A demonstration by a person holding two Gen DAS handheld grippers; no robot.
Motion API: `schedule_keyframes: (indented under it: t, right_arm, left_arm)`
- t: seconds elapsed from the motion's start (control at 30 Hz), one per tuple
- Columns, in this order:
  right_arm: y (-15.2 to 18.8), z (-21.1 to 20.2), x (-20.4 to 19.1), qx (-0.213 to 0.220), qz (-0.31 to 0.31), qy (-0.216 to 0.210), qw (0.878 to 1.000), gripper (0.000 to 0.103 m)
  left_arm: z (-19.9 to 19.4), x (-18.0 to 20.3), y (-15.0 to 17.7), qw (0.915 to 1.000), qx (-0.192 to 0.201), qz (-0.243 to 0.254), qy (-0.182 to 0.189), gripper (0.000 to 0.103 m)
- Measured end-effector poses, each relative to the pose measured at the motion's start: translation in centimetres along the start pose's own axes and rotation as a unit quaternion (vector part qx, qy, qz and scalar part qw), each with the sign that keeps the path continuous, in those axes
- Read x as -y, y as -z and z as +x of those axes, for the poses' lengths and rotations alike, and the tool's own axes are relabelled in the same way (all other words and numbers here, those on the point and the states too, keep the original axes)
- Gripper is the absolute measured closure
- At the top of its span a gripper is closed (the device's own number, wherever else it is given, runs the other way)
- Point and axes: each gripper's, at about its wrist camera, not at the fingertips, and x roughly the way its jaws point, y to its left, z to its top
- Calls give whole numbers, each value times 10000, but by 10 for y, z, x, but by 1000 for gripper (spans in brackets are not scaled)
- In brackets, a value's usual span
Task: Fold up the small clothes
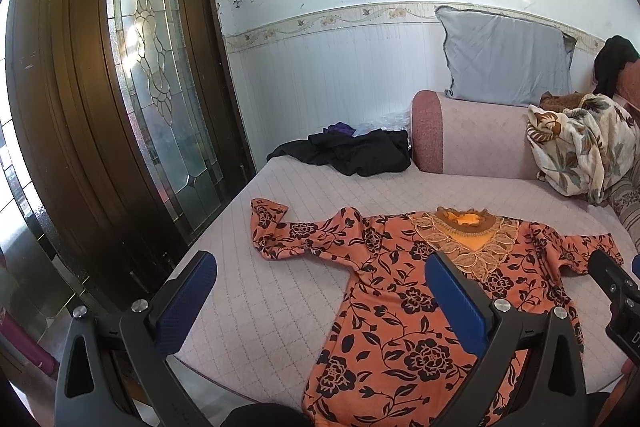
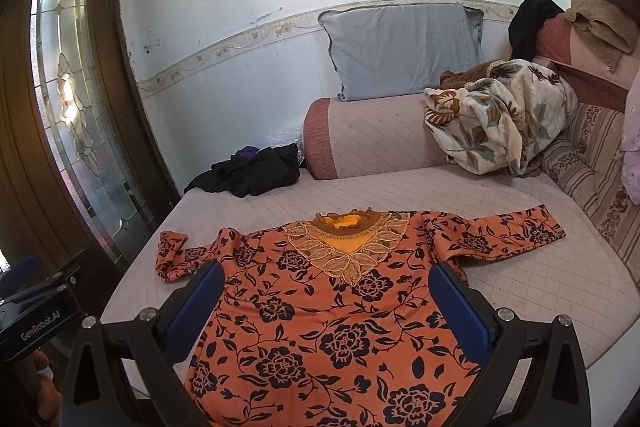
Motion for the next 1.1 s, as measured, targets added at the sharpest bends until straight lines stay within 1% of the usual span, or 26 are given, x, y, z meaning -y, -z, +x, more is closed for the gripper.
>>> schedule_keyframes:
  t: [0.1,0.17,0.27,0.3,0.37,0.43,0.5,0.53,0.57,0.6,0.63,0.67,0.7,0.73,0.77,0.83,0.87,0.9,0.93,0.97,1.03,1.1]
  right_arm:
    - [-2,13,14,-77,151,45,9998,0]
    - [-2,25,30,-124,321,114,9993,0]
    - [-2,54,66,-191,571,381,9975,0]
    - [-1,68,84,-260,687,427,9964,0]
    - [2,96,123,-434,1041,562,9920,0]
    - [8,130,174,-707,1591,643,9826,0]
    - [18,159,230,-898,2347,631,9659,0]
    - [26,172,264,-915,2887,625,9510,0]
    - [33,179,287,-900,3268,616,9388,0]
    - [40,188,313,-875,3683,535,9240,1]
    - [49,197,339,-867,4104,391,9069,4]
    - [57,205,361,-881,4499,304,8882,14]
    - [66,213,385,-907,4936,293,8644,18]
    - [71,217,401,-882,5162,315,8513,22]
    - [73,221,417,-797,5295,368,8438,31]
    - [70,229,440,-646,5324,487,8426,40]
    - [69,233,448,-614,5337,523,8418,48]
    - [68,239,457,-616,5377,561,8390,52]
    - [67,243,463,-626,5400,599,8372,60]
    - [66,246,468,-626,5390,654,8374,65]
    - [62,251,475,-590,5327,759,8408,69]
    - [58,259,478,-558,5222,884,8464,77]
  left_arm:
    - [12,8,0,9999,-116,38,87,0]
    - [26,19,1,9996,-213,74,152,0]
    - [57,44,6,9988,-346,247,252,0]
    - [70,55,9,9980,-439,326,317,0]
    - [105,78,16,9940,-793,476,581,0]
    - [143,100,27,9875,-1234,560,802,0]
    - [180,121,39,9799,-1652,607,939,0]
    - [200,131,46,9771,-1801,621,943,0]
    - [213,139,51,9758,-1877,640,919,0]
    - [228,148,55,9746,-1945,665,894,0]
    - [240,155,59,9733,-1999,679,901,0]
    - [250,162,62,9717,-2065,691,918,0]
    - [262,168,66,9699,-2139,695,935,0]
    - [269,170,68,9683,-2204,700,944,0]
    - [276,173,72,9671,-2247,703,960,0]
    - [286,175,79,9661,-2273,736,974,0]
    - [293,177,84,9642,-2354,770,949,0]
    - [299,179,89,9599,-2517,791,950,0]
    - [304,180,92,9559,-2645,787,1009,0]
    - [306,180,93,9540,-2693,764,1069,0]
    - [307,178,92,9544,-2688,683,1107,0]
    - [310,177,91,9520,-2780,616,1126,0]
